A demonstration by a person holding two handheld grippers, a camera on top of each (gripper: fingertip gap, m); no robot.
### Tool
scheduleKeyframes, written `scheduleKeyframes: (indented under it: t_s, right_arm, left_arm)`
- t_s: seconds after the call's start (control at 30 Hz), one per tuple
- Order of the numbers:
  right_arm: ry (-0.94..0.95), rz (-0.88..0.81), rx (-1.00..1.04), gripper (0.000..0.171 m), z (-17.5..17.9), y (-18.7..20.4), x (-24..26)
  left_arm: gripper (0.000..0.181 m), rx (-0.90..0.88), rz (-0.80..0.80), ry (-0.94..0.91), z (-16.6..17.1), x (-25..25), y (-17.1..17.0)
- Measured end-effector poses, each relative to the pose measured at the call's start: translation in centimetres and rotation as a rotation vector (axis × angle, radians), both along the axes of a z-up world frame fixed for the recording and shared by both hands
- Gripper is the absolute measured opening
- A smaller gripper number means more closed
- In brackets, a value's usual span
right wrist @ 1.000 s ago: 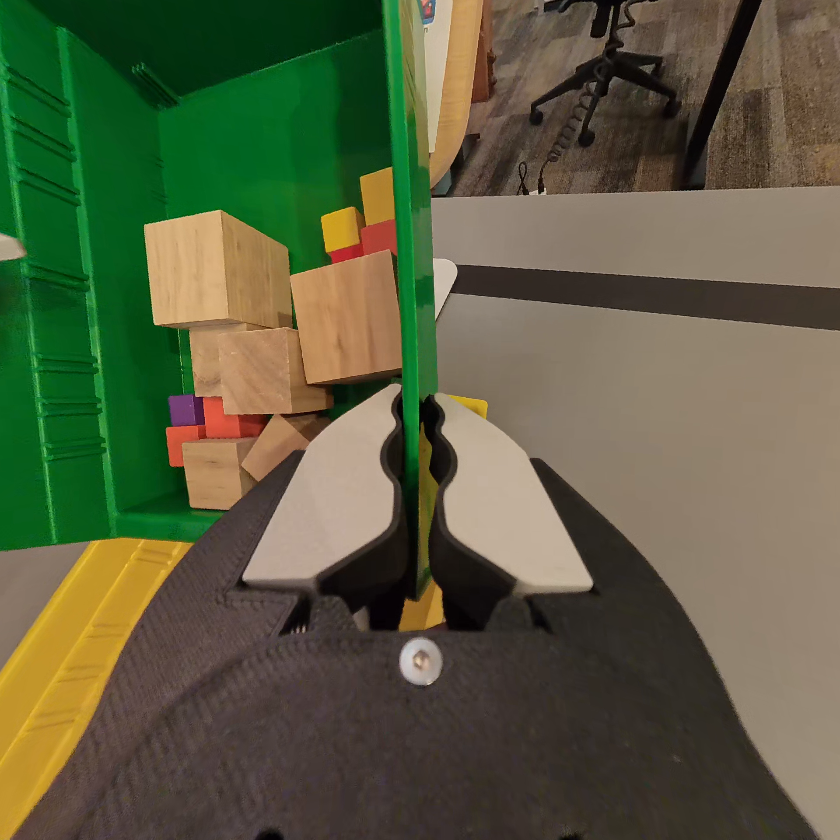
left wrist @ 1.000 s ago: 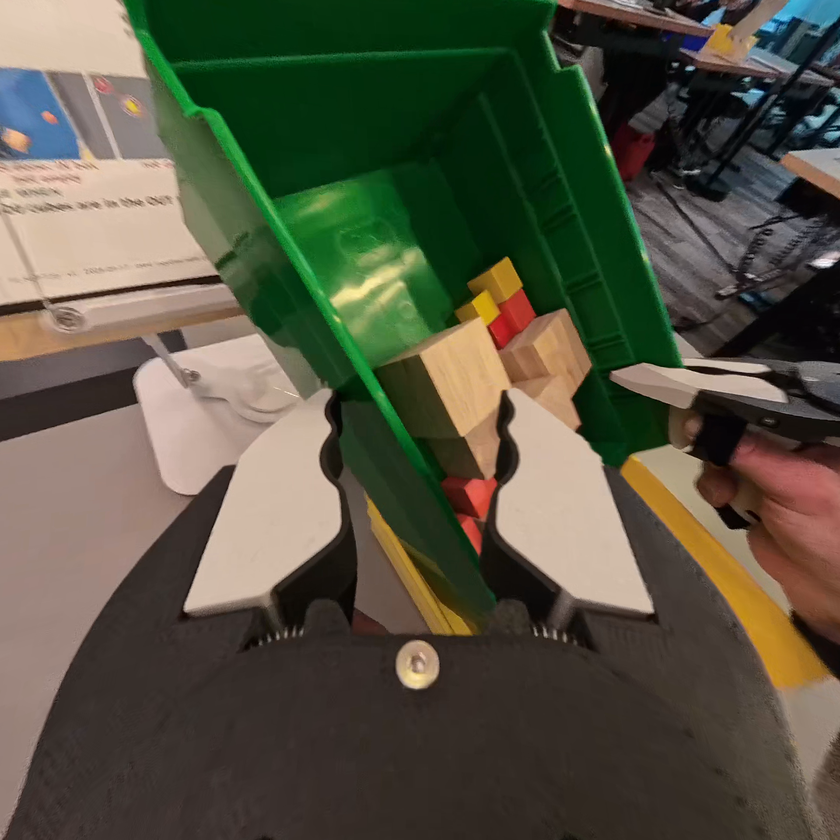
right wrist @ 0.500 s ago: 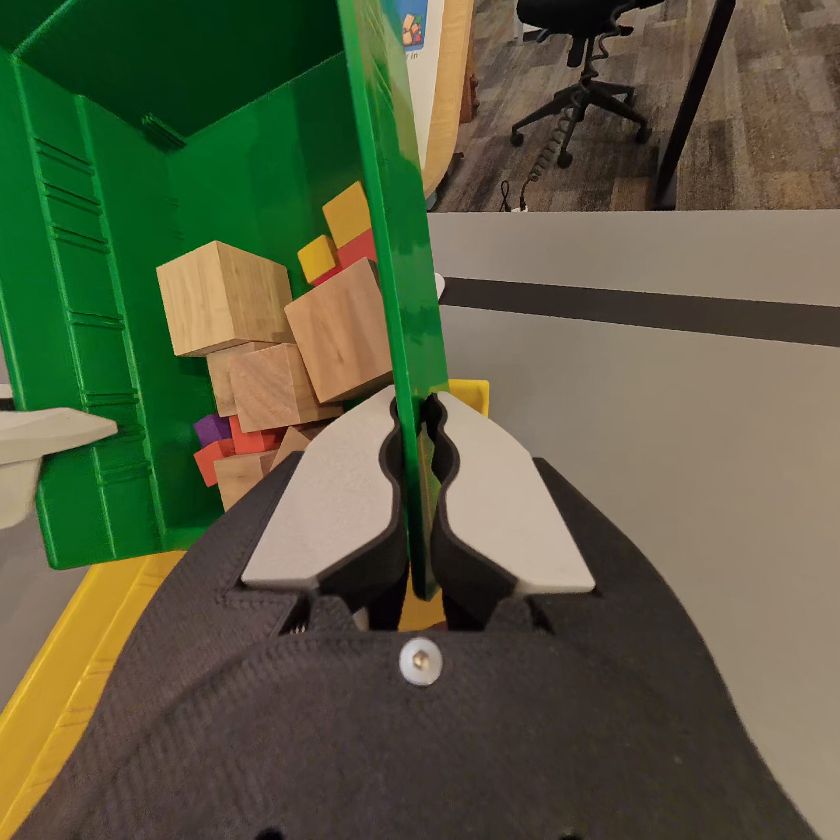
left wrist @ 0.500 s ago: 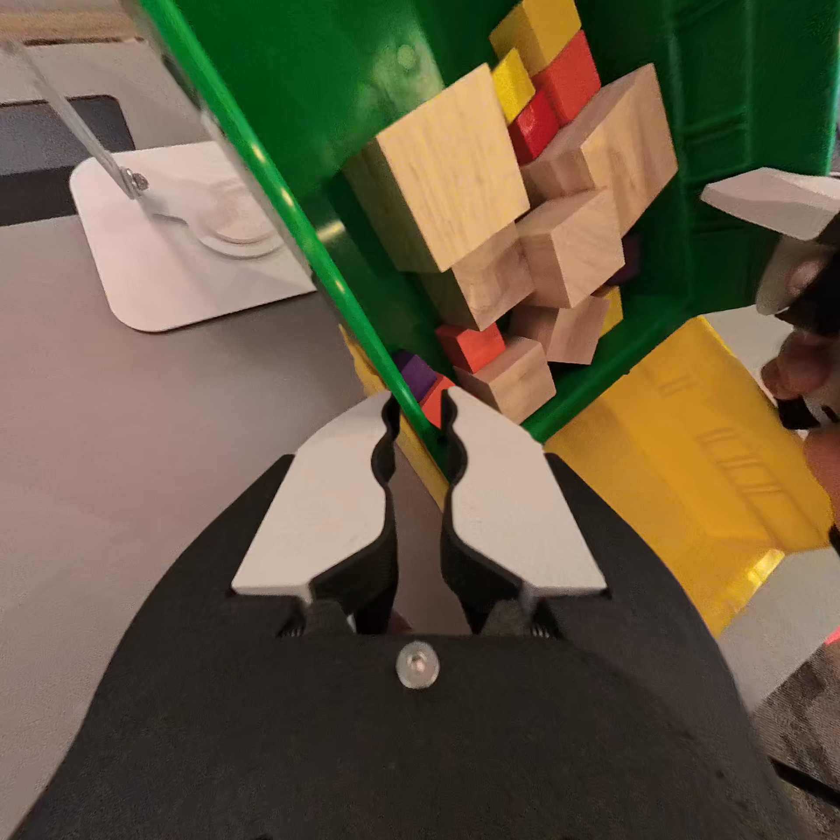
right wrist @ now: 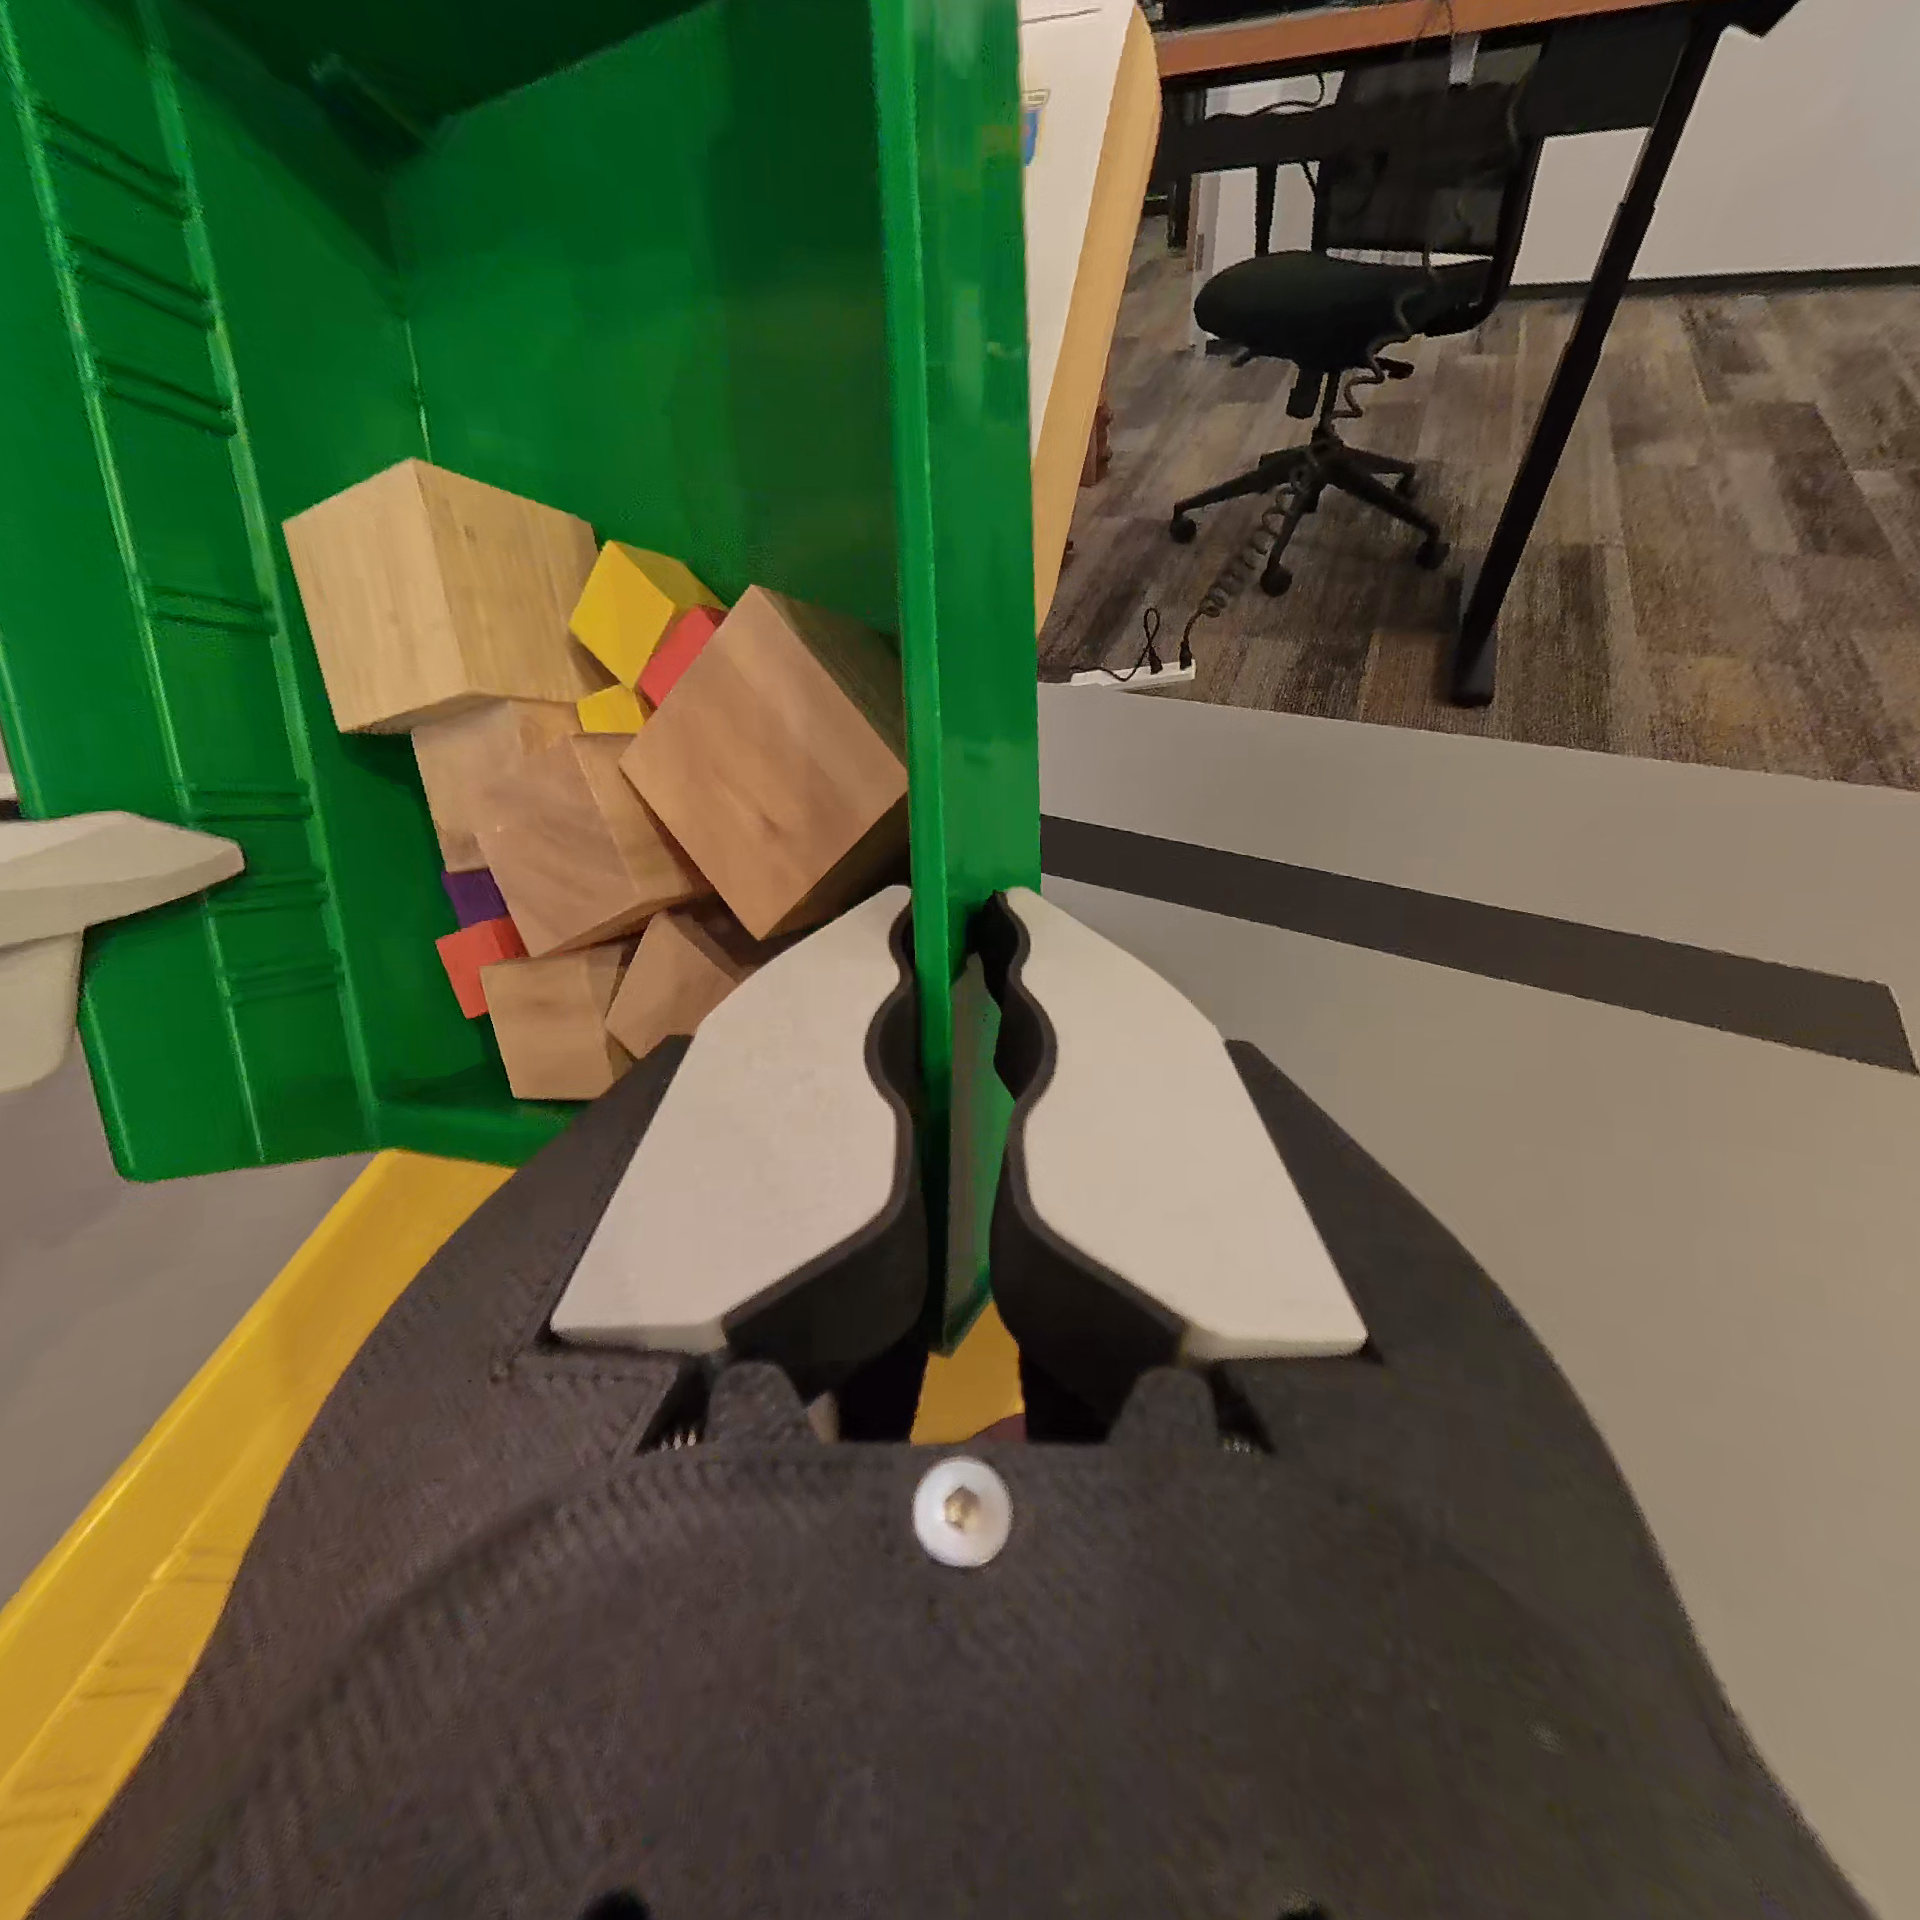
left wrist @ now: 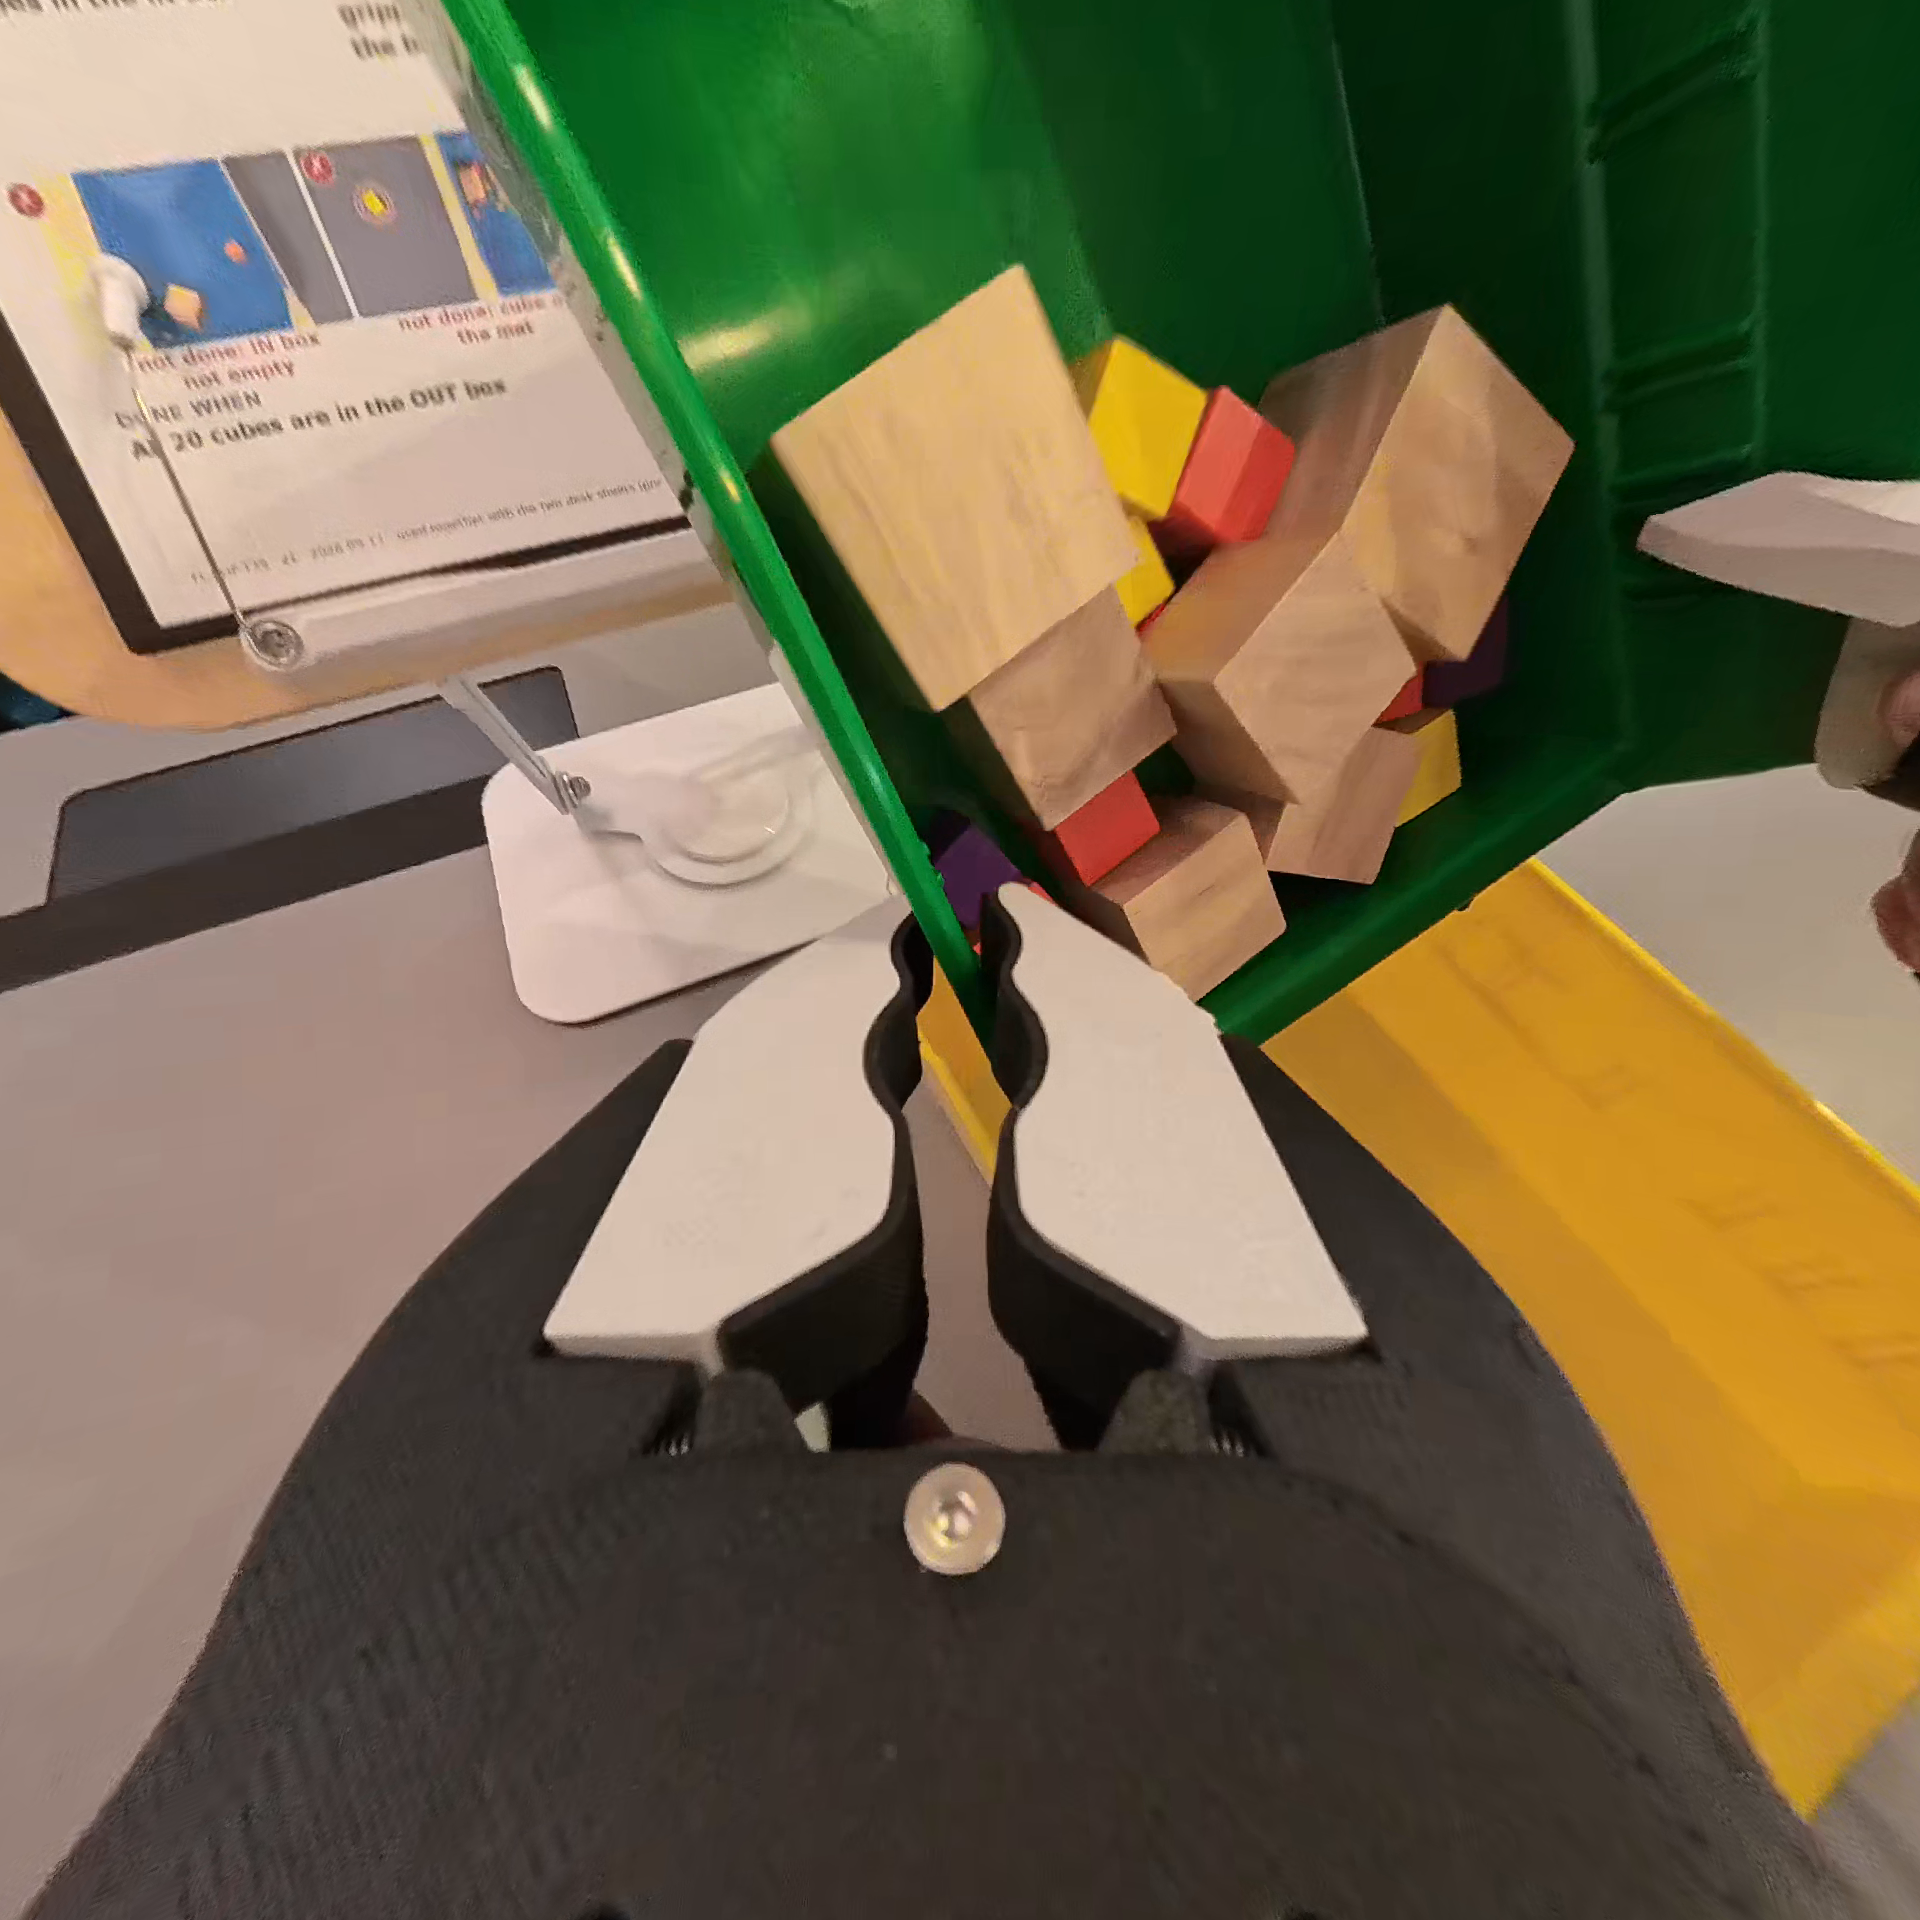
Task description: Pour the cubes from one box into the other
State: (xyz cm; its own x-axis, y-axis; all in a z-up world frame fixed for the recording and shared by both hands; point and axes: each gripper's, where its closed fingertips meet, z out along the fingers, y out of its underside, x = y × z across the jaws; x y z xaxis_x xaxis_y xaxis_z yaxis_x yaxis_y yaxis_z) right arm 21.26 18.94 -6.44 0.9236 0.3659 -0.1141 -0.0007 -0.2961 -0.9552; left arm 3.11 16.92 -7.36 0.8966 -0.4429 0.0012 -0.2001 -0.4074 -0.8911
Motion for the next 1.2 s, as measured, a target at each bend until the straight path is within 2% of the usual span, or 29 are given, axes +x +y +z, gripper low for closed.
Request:
scheduleKeyframes:
  t_s: [0.03, 0.4, 0.6, 0.8, 0.97, 1.2]
  right_arm:
    - [-0.001, 0.010, -0.001, 0.004, -0.2, 0.2, 0.0]
    - [0.022, 0.058, 0.122, 0.008, 0.4, 0.8, 0.8]
    - [0.055, 0.081, 0.110, 0.008, -0.2, 1.1, 0.5]
    - [0.068, 0.060, 0.132, 0.007, -0.6, 1.2, 0.9]
    - [0.054, 0.064, 0.198, 0.006, 0.6, 1.1, 0.9]
    - [0.034, 0.104, 0.227, 0.006, 0.5, 1.3, 0.7]
  left_arm:
    - [0.008, 0.010, 0.007, 0.007, 0.1, 0.0, 0.3]
    - [0.007, 0.167, 0.033, -0.048, 1.3, 0.9, 1.8]
    - [0.007, 0.282, 0.057, -0.086, 2.9, 0.8, 2.1]
    - [0.007, 0.285, 0.051, -0.088, 1.9, 1.0, 2.2]
    - [0.007, 0.357, 0.058, -0.121, 2.7, 1.0, 2.1]
    - [0.007, 0.410, 0.071, -0.128, 2.7, 0.9, 1.9]
